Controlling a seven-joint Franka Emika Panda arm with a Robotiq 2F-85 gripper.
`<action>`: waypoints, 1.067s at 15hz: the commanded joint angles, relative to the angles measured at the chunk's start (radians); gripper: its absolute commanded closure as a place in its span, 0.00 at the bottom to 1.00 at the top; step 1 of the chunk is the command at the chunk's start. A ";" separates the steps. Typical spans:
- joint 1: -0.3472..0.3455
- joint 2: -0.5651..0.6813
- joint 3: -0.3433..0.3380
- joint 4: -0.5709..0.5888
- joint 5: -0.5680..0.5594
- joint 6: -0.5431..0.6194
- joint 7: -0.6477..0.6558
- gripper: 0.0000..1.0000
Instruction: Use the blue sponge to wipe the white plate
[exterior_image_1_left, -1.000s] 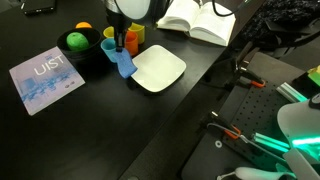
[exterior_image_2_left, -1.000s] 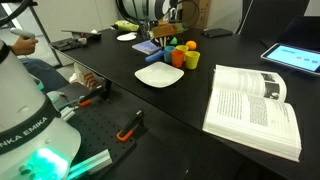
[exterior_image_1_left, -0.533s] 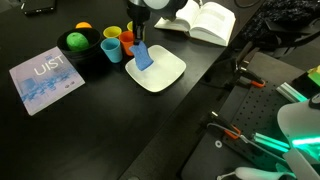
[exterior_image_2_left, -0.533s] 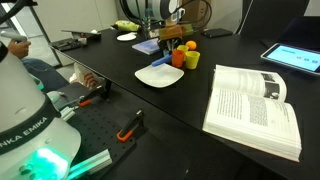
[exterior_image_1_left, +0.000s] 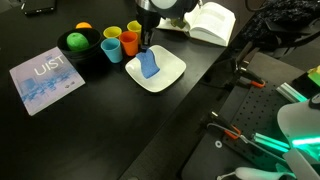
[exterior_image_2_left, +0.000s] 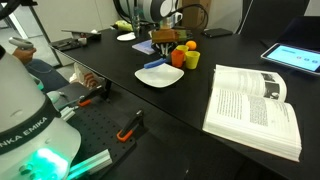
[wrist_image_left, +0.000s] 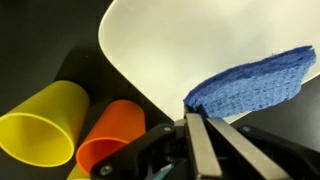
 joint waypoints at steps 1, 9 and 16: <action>-0.033 -0.022 0.041 -0.038 0.065 -0.012 -0.014 0.99; -0.079 0.023 0.055 -0.050 0.102 0.052 -0.019 0.99; -0.160 0.090 0.066 -0.067 0.096 0.088 0.007 0.99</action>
